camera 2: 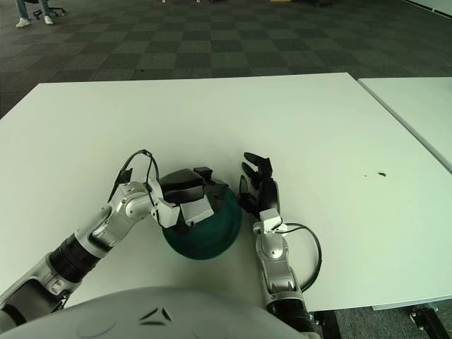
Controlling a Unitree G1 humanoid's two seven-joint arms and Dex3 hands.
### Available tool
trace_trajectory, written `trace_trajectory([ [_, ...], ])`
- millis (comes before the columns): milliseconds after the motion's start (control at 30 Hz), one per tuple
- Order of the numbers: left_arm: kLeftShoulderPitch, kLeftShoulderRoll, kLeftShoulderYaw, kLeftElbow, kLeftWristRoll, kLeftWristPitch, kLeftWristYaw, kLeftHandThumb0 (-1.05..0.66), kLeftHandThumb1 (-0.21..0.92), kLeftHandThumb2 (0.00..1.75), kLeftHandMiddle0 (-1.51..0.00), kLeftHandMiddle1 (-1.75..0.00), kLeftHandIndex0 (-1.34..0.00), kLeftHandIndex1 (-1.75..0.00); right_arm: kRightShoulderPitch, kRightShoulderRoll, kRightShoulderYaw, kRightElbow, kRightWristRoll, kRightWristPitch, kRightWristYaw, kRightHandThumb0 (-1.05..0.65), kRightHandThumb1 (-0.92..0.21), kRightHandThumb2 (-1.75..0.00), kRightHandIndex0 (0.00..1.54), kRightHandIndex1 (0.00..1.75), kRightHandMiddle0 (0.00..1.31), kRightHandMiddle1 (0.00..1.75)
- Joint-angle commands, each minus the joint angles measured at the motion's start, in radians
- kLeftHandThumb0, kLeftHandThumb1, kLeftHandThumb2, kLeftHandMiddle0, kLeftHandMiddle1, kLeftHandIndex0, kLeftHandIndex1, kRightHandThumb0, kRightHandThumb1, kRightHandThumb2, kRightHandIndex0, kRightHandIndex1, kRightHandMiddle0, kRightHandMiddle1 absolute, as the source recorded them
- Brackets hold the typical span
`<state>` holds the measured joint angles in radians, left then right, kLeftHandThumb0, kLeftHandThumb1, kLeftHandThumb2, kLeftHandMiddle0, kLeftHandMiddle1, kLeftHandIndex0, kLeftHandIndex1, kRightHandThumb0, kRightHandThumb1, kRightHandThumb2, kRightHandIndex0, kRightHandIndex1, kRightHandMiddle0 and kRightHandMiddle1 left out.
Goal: Put the charger into the plate.
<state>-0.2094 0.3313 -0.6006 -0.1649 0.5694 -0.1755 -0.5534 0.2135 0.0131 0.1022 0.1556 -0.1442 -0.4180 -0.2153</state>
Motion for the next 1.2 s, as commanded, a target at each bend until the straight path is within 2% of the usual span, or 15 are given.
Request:
trace_trajectory([
  [0, -0.032, 0.031, 0.024, -0.020, -0.014, 0.015, -0.049, -0.95, 0.91, 0.37, -0.15, -1.28, -0.08, -1.59, 0.070, 0.015, 0.007, 0.209, -0.041, -0.018, -0.037, -0.76, -0.92, -0.71, 0.59, 0.07, 0.08, 0.97],
  [300, -0.032, 0.029, 0.031, -0.054, -0.014, 0.080, -0.104, -1.04, 0.92, 0.41, -0.08, -1.25, -0.06, -1.58, 0.070, 0.012, 0.017, 0.199, -0.042, -0.041, -0.053, -0.79, -0.92, -0.67, 0.60, 0.09, 0.08, 0.96],
  [467, -0.034, 0.031, 0.030, -0.068, -0.014, 0.105, -0.126, -1.04, 0.92, 0.42, -0.03, -1.40, -0.05, -1.64, 0.064, -0.004, 0.027, 0.220, -0.094, -0.082, -0.102, -0.77, -0.92, -0.61, 0.62, 0.12, 0.08, 0.96],
  [633, -0.033, 0.028, 0.031, -0.074, -0.023, 0.118, -0.139, -1.04, 0.92, 0.43, 0.00, -1.53, -0.05, -1.68, 0.073, -0.001, 0.027, 0.192, -0.047, -0.025, -0.057, -0.77, -0.92, -0.65, 0.59, 0.11, 0.06, 0.93],
  [933, -0.017, 0.028, 0.046, -0.067, -0.052, 0.115, -0.127, -1.03, 0.92, 0.41, 0.00, -1.59, -0.03, -1.67, 0.079, 0.021, 0.014, 0.156, 0.008, 0.060, -0.010, -0.72, -0.92, -0.75, 0.51, 0.07, 0.01, 0.88],
  [1067, 0.011, 0.035, 0.088, -0.047, -0.106, 0.133, -0.117, -1.04, 0.92, 0.42, 0.00, -1.51, -0.01, -1.63, 0.081, 0.025, 0.015, 0.146, 0.010, 0.088, -0.001, -0.72, -0.92, -0.75, 0.48, 0.05, 0.00, 0.85],
  [1167, 0.054, 0.037, 0.150, -0.030, -0.175, 0.160, -0.101, -1.04, 0.92, 0.43, 0.00, -1.41, 0.00, -1.57, 0.083, 0.027, 0.015, 0.141, 0.014, 0.094, 0.007, -0.72, -0.92, -0.75, 0.48, 0.04, 0.00, 0.84],
])
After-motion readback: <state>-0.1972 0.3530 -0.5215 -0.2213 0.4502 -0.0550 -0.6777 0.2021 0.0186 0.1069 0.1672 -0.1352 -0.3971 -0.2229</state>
